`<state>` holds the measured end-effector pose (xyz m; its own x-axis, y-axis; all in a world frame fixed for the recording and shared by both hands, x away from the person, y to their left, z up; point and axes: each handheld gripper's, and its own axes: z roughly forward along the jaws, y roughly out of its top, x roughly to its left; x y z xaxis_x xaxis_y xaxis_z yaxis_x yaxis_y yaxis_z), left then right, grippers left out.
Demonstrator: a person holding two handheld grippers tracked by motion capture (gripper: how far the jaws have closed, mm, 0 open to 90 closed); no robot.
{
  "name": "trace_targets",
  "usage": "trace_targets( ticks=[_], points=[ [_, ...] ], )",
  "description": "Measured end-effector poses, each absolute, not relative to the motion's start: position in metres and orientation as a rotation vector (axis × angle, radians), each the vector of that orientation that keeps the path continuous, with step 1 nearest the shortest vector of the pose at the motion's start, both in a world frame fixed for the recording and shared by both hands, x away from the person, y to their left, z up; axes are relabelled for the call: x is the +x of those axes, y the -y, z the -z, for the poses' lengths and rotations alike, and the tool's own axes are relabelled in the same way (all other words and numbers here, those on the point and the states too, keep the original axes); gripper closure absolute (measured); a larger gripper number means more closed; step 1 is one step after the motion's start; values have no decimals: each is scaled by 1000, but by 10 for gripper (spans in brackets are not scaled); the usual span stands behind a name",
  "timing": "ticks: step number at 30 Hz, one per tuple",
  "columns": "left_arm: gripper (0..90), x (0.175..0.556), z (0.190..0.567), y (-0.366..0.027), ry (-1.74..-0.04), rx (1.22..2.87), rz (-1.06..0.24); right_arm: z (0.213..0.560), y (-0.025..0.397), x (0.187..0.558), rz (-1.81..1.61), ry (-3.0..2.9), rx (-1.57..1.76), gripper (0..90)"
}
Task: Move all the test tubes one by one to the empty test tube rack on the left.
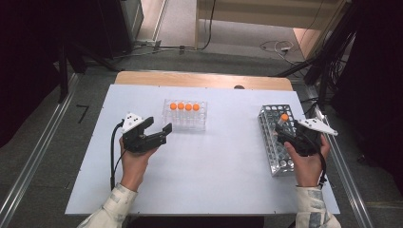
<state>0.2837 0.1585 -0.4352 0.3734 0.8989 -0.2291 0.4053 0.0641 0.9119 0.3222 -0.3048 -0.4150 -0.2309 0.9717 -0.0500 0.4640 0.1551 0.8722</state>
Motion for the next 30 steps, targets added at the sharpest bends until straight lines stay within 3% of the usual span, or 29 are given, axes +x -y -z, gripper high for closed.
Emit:
trace_targets(
  ticks=[5, 21, 30],
  points=[
    [243, 284, 437, -160, -1220, 1541, -563, 423, 313, 332, -959, -1792, 1407, 419],
    [249, 285, 439, -158, -1214, 1556, -562, 432, 300, 369, -765, -1925, 1441, 666],
    [253, 285, 440, -158, -1214, 1561, -563, 431, 300, 375, -789, -1943, 1451, 718]
  ],
)
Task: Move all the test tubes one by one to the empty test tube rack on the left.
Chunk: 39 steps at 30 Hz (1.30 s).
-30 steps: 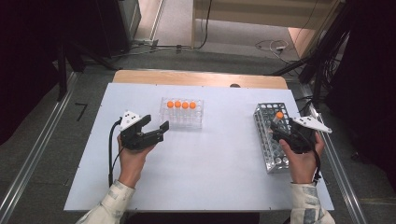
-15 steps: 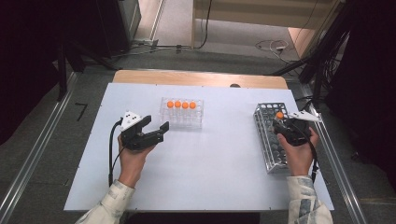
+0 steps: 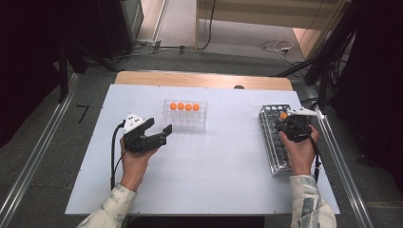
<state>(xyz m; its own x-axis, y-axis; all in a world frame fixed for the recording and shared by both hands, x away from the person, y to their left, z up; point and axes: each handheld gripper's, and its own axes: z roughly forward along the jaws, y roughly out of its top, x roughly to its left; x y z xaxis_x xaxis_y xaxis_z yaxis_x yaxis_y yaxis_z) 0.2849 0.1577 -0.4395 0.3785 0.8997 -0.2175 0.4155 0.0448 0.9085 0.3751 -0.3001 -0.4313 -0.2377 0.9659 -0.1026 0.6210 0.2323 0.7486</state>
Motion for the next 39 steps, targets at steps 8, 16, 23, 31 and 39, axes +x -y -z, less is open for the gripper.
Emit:
trace_targets(
  ticks=[8, 16, 23, 31, 39],
  points=[
    [253, 285, 439, -158, -1211, 1559, -561, 417, 302, 365, -858, -1893, 1430, 718],
    [253, 283, 438, -158, -1206, 1555, -560, 387, 304, 344, -946, -1822, 1379, 719],
    [253, 282, 437, -157, -1200, 1553, -558, 369, 294, 327, -1018, -1832, 1312, 719],
    [254, 279, 435, -155, -1186, 1554, -553, 370, 275, 321, -1138, -1937, 1254, 719],
    [255, 275, 431, -148, -1152, 1563, -540, 385, 235, 318, -1202, -2098, 1153, 720]
  ],
)
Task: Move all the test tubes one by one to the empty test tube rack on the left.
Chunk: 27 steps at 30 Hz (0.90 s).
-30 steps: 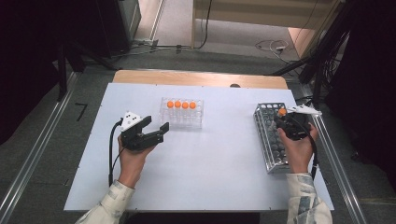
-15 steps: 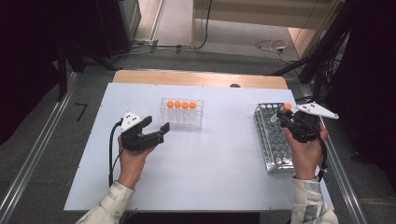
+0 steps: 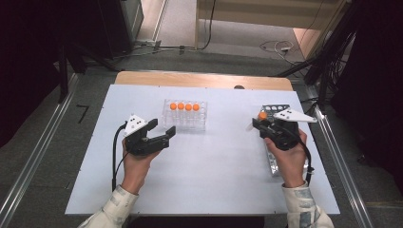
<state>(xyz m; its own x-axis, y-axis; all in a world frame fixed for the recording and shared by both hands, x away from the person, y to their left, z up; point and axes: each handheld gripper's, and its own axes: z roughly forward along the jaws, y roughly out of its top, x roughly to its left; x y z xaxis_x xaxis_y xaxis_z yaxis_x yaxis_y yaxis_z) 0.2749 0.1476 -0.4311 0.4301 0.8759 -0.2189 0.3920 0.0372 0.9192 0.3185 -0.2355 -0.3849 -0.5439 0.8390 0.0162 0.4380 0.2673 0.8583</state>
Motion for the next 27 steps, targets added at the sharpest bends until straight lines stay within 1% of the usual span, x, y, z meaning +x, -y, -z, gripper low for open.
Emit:
trace_targets(
  ticks=[11, 15, 18, 27],
  points=[
    [255, 266, 424, -131, -1070, 1594, -497, 411, 177, 311, -1218, -2289, 1024, 720],
    [275, 261, 421, -123, -1027, 1607, -484, 418, 161, 308, -1235, -2335, 975, 720],
    [299, 258, 419, -117, -984, 1619, -464, 421, 148, 306, -1250, -2365, 937, 720],
    [424, 252, 419, -100, -859, 1675, -433, 428, 115, 298, -1261, -2457, 829, 720]
  ],
)
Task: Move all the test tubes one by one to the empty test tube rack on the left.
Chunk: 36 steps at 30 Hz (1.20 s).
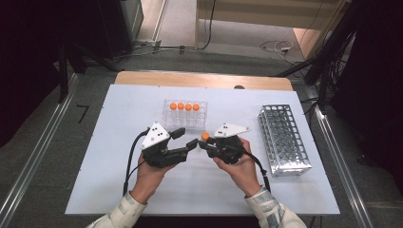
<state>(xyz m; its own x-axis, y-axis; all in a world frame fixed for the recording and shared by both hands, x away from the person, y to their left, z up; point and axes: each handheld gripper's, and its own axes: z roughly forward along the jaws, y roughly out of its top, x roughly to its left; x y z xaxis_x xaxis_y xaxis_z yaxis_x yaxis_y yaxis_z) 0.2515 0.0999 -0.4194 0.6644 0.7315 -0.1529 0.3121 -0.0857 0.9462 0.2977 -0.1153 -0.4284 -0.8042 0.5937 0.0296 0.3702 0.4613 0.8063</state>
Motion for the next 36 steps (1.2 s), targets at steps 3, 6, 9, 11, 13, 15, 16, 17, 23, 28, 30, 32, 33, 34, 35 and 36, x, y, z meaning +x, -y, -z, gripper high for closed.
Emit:
trace_targets(
  ticks=[3, 6, 9, 11, 13, 15, 16, 17, 23, 28, 30, 32, 33, 34, 35, 36],
  points=[
    [467, 251, 421, -97, -844, 1694, -439, 430, 105, 294, -1258, -2480, 786, 720],
    [503, 251, 422, -95, -830, 1710, -446, 430, 98, 291, -1263, -2496, 763, 720],
    [539, 251, 424, -94, -823, 1720, -460, 430, 92, 289, -1270, -2506, 747, 720],
    [578, 251, 425, -94, -821, 1728, -467, 429, 90, 288, -1274, -2511, 744, 720],
    [605, 252, 426, -94, -823, 1736, -468, 429, 89, 287, -1274, -2512, 740, 720],
    [623, 252, 427, -94, -824, 1743, -470, 429, 89, 287, -1272, -2515, 740, 719],
    [646, 252, 427, -94, -826, 1746, -473, 429, 89, 287, -1271, -2517, 740, 719],
    [674, 252, 428, -94, -827, 1746, -475, 430, 89, 287, -1272, -2516, 739, 720],
    [699, 254, 427, -95, -845, 1742, -475, 431, 90, 287, -1286, -2522, 761, 629],
    [699, 261, 423, -106, -886, 1707, -486, 431, 98, 284, -1275, -2495, 798, 319],
    [699, 264, 422, -112, -908, 1689, -483, 431, 106, 287, -1280, -2469, 841, 263],
    [699, 267, 420, -119, -937, 1664, -489, 433, 116, 290, -1279, -2442, 891, 236],
    [699, 269, 419, -123, -950, 1656, -493, 434, 120, 291, -1278, -2432, 901, 230],
    [699, 271, 417, -126, -967, 1645, -501, 436, 125, 292, -1272, -2425, 917, 222],
    [700, 274, 415, -130, -979, 1640, -510, 437, 129, 292, -1269, -2421, 930, 222],
    [700, 276, 413, -132, -992, 1634, -517, 439, 134, 292, -1262, -2417, 943, 221]
  ],
)
